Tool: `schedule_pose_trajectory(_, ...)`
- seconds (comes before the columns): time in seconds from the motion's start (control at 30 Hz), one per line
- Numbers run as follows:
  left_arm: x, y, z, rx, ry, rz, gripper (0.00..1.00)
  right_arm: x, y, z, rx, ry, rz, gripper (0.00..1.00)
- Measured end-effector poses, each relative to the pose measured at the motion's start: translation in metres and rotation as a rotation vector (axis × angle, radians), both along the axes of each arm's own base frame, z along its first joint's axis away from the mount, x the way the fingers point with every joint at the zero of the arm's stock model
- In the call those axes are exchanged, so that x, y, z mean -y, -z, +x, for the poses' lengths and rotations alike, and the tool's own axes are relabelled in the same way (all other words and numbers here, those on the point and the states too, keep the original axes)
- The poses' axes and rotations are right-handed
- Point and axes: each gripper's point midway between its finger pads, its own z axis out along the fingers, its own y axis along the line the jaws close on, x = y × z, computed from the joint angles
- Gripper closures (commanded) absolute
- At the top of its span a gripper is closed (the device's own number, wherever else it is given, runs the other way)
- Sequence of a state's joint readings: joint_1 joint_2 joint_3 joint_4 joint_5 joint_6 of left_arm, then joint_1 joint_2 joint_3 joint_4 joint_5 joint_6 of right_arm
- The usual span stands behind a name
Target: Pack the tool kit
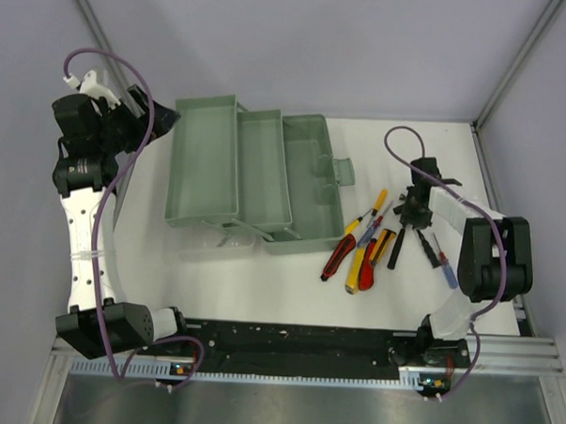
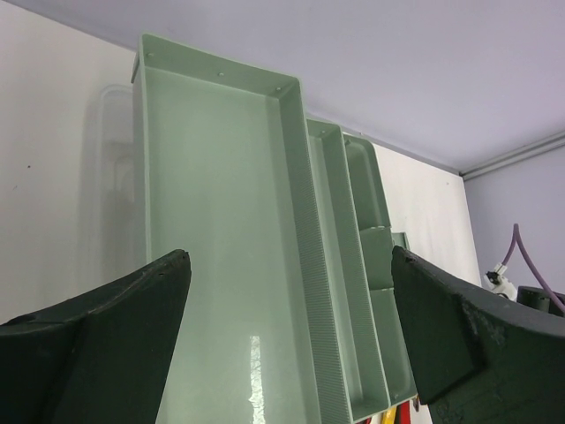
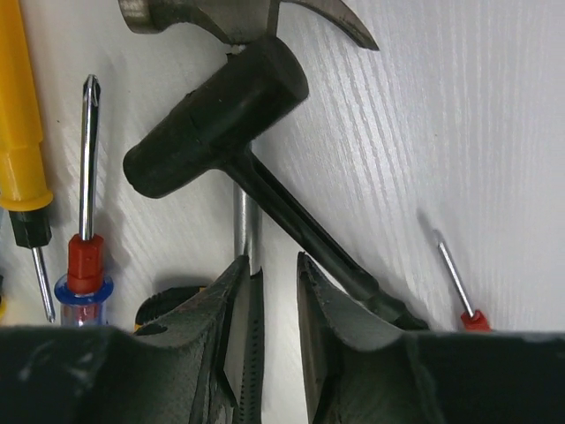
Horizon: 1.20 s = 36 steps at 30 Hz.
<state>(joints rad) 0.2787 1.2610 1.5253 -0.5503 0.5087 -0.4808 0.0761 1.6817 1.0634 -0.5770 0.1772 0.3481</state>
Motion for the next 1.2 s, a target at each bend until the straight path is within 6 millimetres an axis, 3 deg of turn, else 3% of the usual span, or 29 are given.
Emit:
schedule_pose_trajectory(0.17,0.000,0.001,0.000,-0.003,0.000,-0.001,0.02,0.005,-0.006,-0.006,0.037,0.018,-0.021,0.61)
schedule_pose_trajectory(0.33,0.000,0.003,0.000,-0.006,0.000,-0.006,0.02,0.023,-0.032,0.000,0.147,0.134,-0.027,0.65)
schedule_pose_trajectory(0.43,0.000,0.007,0.001,-0.016,0.000,-0.012,0.02,0.063,-0.043,0.005,0.201,0.305,-0.023,0.65)
schedule_pose_trajectory(0.53,0.002,0.011,0.001,-0.024,0.005,-0.023,0.02,0.116,-0.045,0.006,0.212,0.502,-0.033,0.65)
schedule_pose_trajectory(0.6,0.003,0.012,0.001,-0.025,0.012,-0.030,0.02,0.143,-0.040,0.003,0.201,0.602,-0.045,0.64)
schedule_pose_trajectory(0.7,0.004,0.012,0.001,-0.024,0.019,-0.038,0.02,0.165,-0.023,-0.008,0.151,0.694,-0.057,0.64)
schedule_pose_trajectory(0.93,0.006,0.011,0.002,-0.021,0.023,-0.052,0.02,0.175,-0.007,-0.025,0.081,0.769,-0.054,0.65)
schedule_pose_trajectory(1.2,0.008,0.012,0.004,-0.025,0.035,-0.061,0.02,0.164,0.002,-0.030,0.058,0.775,-0.007,0.63)
